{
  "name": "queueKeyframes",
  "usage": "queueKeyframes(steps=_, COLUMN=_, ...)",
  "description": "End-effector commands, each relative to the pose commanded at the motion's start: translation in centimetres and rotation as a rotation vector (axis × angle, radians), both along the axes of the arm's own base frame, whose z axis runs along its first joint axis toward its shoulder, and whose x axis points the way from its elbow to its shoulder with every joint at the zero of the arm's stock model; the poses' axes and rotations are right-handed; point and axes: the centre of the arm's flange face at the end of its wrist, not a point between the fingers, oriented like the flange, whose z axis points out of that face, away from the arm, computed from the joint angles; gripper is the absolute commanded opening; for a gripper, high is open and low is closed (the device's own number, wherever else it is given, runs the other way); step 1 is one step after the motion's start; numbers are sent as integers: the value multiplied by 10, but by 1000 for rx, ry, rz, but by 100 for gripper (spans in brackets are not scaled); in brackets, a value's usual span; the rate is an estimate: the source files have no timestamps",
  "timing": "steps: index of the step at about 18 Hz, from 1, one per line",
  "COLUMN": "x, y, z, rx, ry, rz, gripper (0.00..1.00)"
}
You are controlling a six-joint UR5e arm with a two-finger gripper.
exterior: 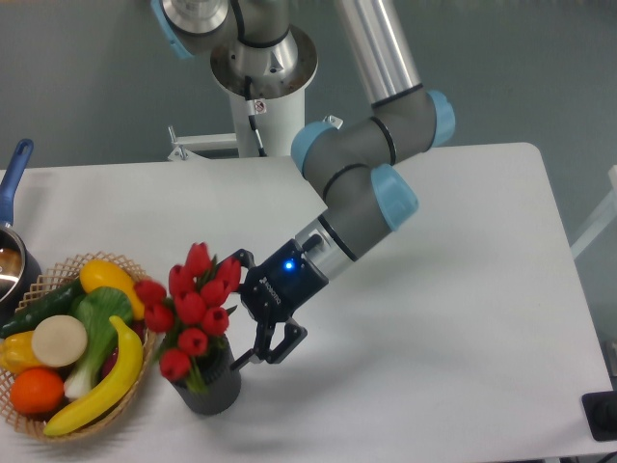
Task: Insert the flowers into the vase
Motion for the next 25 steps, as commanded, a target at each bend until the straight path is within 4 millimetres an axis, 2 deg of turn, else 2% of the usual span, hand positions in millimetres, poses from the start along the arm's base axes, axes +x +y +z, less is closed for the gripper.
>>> queueKeyframes(steps=5, x=-7, y=-15, z=26, rx=-96, ry=154, rz=54, gripper=100)
queueKeyframes(steps=7, x=-17, y=-25, z=50, rx=-127, ry=235, rz=101, gripper=100)
queueKeyframes(steps=8, x=-31, y=-41, z=69, rx=-176, ry=318, rz=157, gripper=100)
queueKeyframes(steps=9, x=-37, y=-51, z=82, rx=-207, ry=370, rz=192, gripper=100)
queueKeyframes(steps=10, x=-43, y=-68, z=106, rx=-231, ry=439, rz=240, gripper=100)
queueKeyframes(steps=12, x=-43, y=-95, z=154, rx=-277, ry=560, rz=322, gripper=100)
queueKeyframes(steps=14, x=-47, y=-112, z=174, rx=-376, ry=634, rz=358, gripper=100)
queueKeyframes(steps=15, x=-50, y=-114, z=182, rx=-397, ry=654, rz=351, gripper=100)
queueKeyframes(steps=17, x=-53, y=-119, z=192, rx=-432, ry=681, rz=284, gripper=100)
queueKeyframes(steps=20, x=-65, y=-154, z=200, rx=-487, ry=777, rz=201, gripper=100)
queueKeyframes(steps=25, x=-67, y=-166, z=199, rx=-498, ry=776, rz=202, gripper=100)
